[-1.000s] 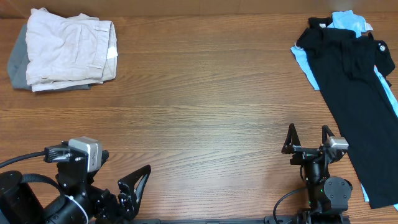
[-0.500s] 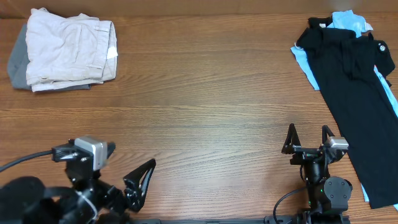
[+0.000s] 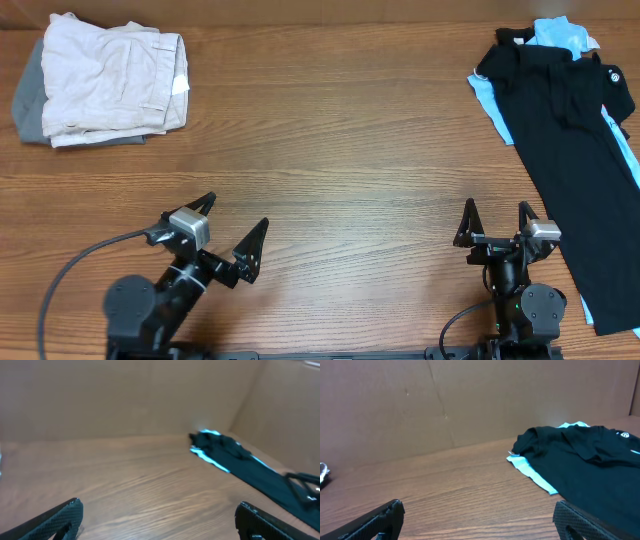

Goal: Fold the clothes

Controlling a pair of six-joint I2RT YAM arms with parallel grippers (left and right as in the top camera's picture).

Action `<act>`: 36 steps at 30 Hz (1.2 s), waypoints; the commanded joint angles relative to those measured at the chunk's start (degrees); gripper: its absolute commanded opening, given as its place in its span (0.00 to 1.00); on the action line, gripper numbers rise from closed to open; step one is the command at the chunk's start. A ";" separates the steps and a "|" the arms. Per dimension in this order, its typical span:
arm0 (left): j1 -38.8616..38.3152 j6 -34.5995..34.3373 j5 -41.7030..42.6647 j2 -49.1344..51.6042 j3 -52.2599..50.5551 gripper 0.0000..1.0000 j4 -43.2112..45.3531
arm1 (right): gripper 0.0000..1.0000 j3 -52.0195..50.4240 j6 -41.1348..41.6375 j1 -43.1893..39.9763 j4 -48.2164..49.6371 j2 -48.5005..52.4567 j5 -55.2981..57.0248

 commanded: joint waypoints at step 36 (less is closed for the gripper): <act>0.94 5.03 -24.65 -16.55 -24.28 1.00 10.14 | 1.00 -0.61 0.22 -0.20 0.33 -0.68 0.35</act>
